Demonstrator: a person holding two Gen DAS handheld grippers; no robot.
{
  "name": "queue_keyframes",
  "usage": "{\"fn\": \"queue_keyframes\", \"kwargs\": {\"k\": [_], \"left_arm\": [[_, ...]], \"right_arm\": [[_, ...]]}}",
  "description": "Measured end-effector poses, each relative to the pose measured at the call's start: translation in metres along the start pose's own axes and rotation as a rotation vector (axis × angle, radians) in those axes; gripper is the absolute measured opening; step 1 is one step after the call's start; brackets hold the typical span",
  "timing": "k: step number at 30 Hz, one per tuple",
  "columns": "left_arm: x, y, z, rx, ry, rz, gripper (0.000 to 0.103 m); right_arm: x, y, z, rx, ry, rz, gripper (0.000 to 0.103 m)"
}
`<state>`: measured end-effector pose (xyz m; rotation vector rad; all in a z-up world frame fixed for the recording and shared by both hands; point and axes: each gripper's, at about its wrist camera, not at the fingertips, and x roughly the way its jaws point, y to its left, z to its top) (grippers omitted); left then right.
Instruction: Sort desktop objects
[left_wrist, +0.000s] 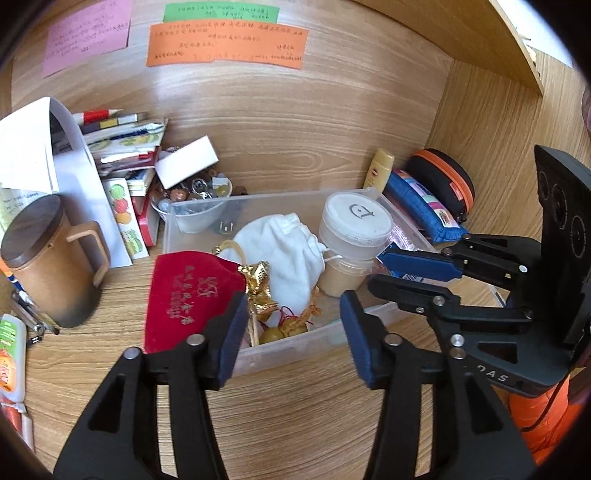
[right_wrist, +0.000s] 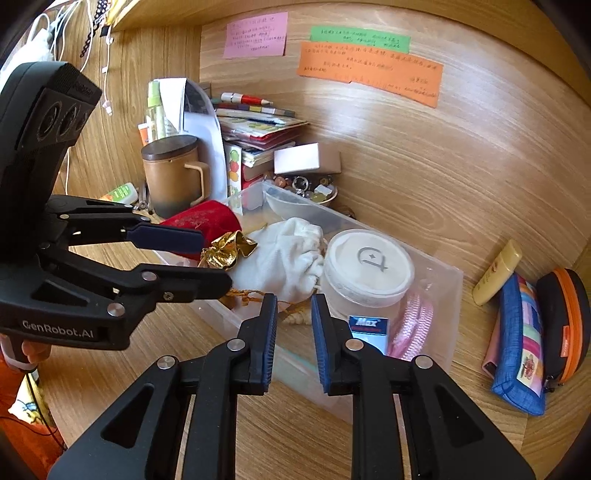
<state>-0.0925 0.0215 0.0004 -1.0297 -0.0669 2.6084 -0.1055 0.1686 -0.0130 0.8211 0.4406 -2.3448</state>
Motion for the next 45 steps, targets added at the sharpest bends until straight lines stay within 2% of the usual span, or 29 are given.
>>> {"fn": "queue_keyframes", "kwargs": {"k": [3, 5, 7, 11, 12, 13, 14, 19, 22, 31, 40, 45], "left_arm": [[-0.005, 0.000, 0.000, -0.002, -0.009, 0.004, 0.055], [-0.009, -0.001, -0.001, -0.002, -0.017, 0.014, 0.061], [-0.014, -0.001, -0.001, -0.002, -0.032, 0.033, 0.071], [-0.025, -0.004, -0.004, -0.002, -0.059, 0.069, 0.080], [-0.027, -0.004, -0.005, -0.004, -0.063, 0.076, 0.087], [-0.030, -0.005, -0.006, -0.008, -0.072, 0.096, 0.092], [-0.033, -0.006, -0.007, -0.011, -0.080, 0.114, 0.092], [-0.048, -0.011, -0.015, -0.019, -0.121, 0.201, 0.095], [-0.055, -0.016, -0.022, -0.008, -0.135, 0.242, 0.095], [-0.078, -0.034, -0.039, -0.023, -0.207, 0.329, 0.096], [-0.083, -0.042, -0.049, -0.049, -0.229, 0.316, 0.096], [-0.084, -0.046, -0.050, -0.027, -0.239, 0.301, 0.096]], "right_arm": [[-0.007, -0.002, 0.000, 0.013, -0.017, -0.008, 0.027], [-0.013, -0.003, 0.000, 0.023, -0.030, -0.018, 0.035], [-0.020, -0.003, 0.000, 0.033, -0.047, -0.033, 0.042], [-0.035, -0.003, -0.001, 0.051, -0.085, -0.083, 0.063], [-0.039, -0.003, -0.002, 0.056, -0.094, -0.096, 0.066], [-0.043, -0.002, -0.004, 0.062, -0.101, -0.107, 0.072], [-0.047, -0.002, -0.005, 0.072, -0.110, -0.124, 0.080], [-0.062, -0.002, -0.013, 0.110, -0.131, -0.178, 0.090], [-0.072, -0.001, -0.018, 0.132, -0.145, -0.209, 0.103], [-0.103, 0.012, -0.037, 0.179, -0.192, -0.241, 0.103], [-0.131, 0.015, -0.050, 0.178, -0.235, -0.269, 0.103], [-0.130, 0.015, -0.052, 0.184, -0.221, -0.286, 0.103]]}}
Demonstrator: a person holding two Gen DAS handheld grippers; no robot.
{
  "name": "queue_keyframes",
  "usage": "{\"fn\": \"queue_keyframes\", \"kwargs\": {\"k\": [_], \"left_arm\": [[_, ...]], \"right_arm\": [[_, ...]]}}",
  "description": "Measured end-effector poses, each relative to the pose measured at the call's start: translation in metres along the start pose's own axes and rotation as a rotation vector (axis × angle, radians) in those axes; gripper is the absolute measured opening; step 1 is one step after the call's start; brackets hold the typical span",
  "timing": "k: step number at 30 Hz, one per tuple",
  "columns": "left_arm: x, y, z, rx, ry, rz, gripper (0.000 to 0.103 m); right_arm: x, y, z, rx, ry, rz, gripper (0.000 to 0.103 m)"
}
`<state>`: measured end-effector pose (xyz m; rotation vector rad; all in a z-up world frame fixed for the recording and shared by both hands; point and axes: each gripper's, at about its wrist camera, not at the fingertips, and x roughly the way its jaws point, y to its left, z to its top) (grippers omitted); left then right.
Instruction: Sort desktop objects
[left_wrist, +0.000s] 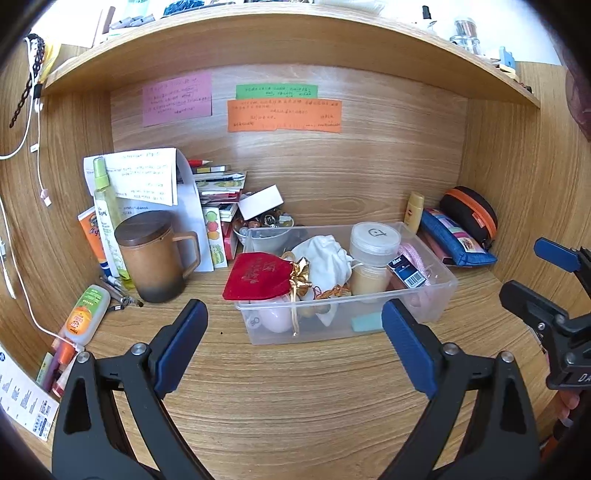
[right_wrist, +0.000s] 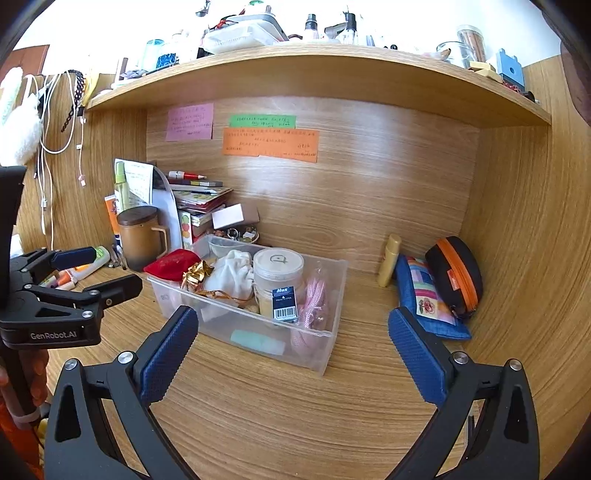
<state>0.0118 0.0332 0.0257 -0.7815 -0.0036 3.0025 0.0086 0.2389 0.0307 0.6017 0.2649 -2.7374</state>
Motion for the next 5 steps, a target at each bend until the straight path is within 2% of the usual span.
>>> {"fn": "queue_keyframes", "kwargs": {"k": [5], "left_arm": [[0.0020, -0.0048, -0.0004, 0.016, -0.005, -0.026, 0.096]], "right_arm": [[0.0055, -0.0015, -0.0012, 0.007, 0.017, -0.002, 0.103]]}}
